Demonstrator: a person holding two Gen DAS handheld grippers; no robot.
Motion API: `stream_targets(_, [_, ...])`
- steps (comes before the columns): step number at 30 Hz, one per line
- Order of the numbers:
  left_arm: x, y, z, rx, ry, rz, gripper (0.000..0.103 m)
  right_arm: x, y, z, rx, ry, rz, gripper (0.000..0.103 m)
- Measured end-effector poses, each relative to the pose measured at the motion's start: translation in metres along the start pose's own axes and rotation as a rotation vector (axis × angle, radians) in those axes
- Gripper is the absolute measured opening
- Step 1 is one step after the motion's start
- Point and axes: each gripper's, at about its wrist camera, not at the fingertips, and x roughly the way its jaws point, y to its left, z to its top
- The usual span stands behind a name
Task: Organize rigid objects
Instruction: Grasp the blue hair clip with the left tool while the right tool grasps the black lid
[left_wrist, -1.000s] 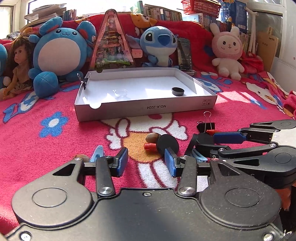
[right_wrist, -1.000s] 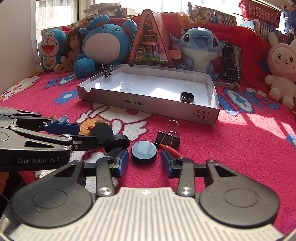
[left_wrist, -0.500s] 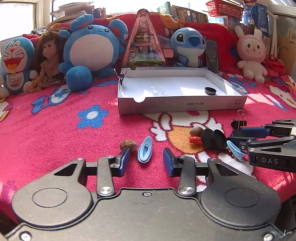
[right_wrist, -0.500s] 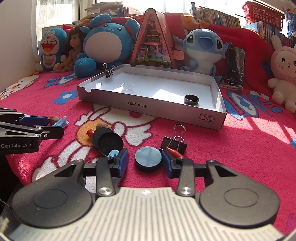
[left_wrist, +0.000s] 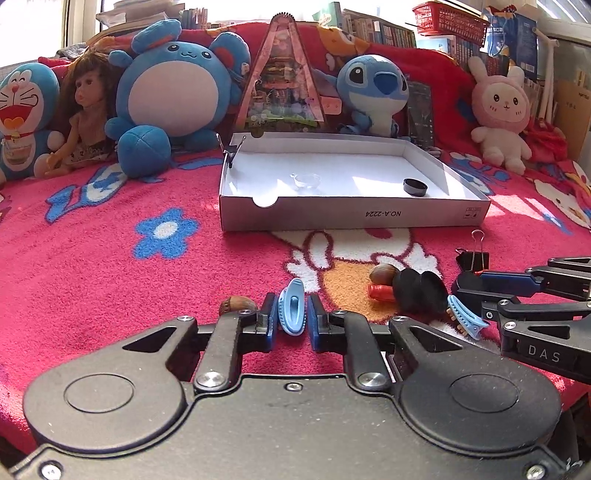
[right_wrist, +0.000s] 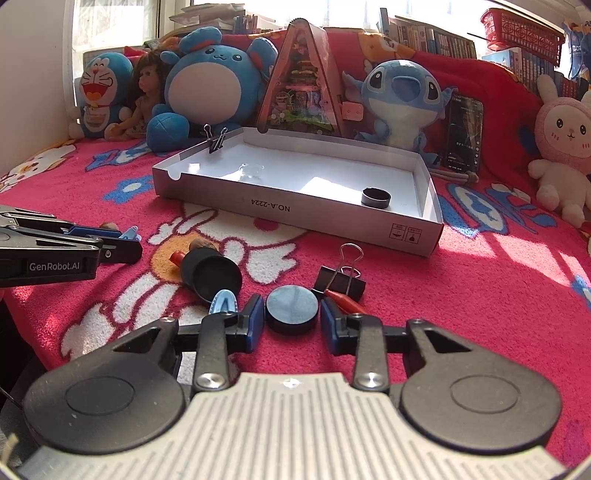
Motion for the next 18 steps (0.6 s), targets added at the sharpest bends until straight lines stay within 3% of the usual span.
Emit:
stream_targets(9, [-0.006, -0.003, 0.015, -0.012, -0.029, -0.031, 0.015, -0.010, -0.001, 0.012, 0.011, -0.042, 0.013, 0.038])
stream_targets(18, [0.001, 0.000, 0.059, -0.034, -0.064, -0.094, 0.015, -0.006, -0.035, 0.050, 0.113, -0.050, -0.026, 0.038])
